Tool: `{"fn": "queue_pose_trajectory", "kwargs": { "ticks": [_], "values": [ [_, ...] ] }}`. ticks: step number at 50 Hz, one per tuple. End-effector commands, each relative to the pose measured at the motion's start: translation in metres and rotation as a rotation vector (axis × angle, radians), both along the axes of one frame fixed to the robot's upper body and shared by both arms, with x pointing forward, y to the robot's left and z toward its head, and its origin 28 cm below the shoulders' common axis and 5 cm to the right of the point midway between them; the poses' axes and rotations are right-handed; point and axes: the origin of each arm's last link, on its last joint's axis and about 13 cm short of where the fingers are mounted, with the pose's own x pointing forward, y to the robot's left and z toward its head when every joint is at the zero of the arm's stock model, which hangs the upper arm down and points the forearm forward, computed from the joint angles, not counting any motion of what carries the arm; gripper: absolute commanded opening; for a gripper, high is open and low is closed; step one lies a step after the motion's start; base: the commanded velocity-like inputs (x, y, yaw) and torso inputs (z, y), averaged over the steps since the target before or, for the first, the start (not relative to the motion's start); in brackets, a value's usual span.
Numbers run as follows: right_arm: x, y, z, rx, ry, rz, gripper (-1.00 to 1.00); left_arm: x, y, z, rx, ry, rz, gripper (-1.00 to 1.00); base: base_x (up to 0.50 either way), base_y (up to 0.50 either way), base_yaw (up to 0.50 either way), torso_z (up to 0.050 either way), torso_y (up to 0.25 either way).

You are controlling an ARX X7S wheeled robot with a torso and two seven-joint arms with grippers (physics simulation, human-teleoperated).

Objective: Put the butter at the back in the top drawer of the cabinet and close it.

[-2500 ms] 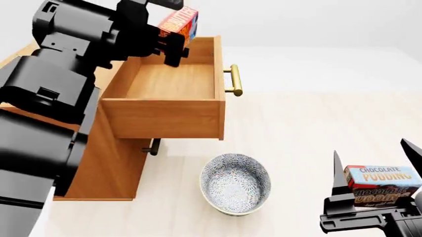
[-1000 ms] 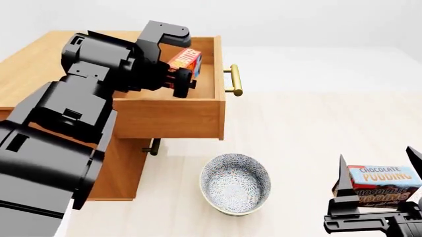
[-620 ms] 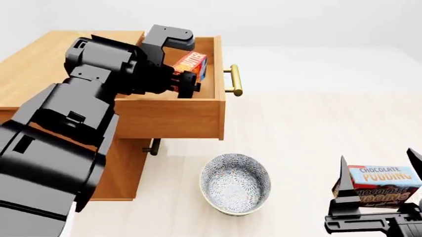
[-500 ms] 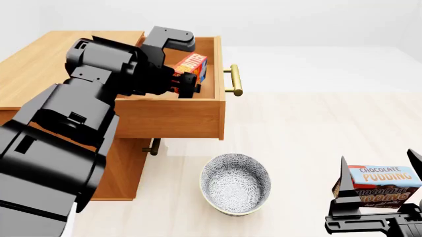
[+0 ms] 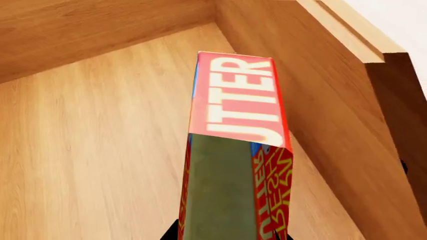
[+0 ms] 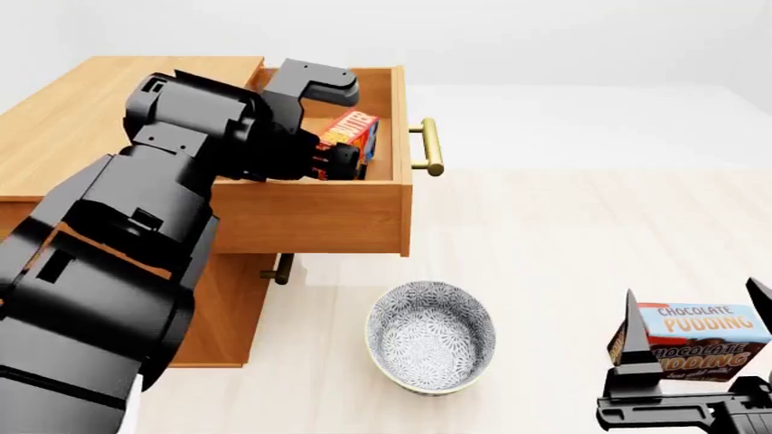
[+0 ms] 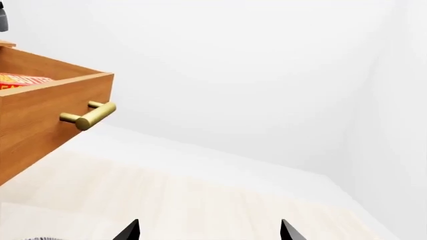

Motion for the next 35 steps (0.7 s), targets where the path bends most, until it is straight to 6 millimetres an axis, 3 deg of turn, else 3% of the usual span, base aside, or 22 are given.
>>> {"fn": "queue_pose_trajectory", "kwargs": {
  "ticks": [1,35],
  "values": [
    [-0.0003,-0.0004,-0.0012,0.003,-0.002,-0.004,1.00,-0.0009,-0.0024,0.0075,-0.016,-0.004,-0.001,-1.00,0.00,0.00,0.00,0.000,0.000],
    [-0.0005,-0.0003,-0.0014,0.012,-0.004,-0.011,1.00,-0.0046,-0.0023,0.0073,0.005,0.063,-0.027,-1.00,0.00,0.00,0.00,0.000,0.001]
  ]
}}
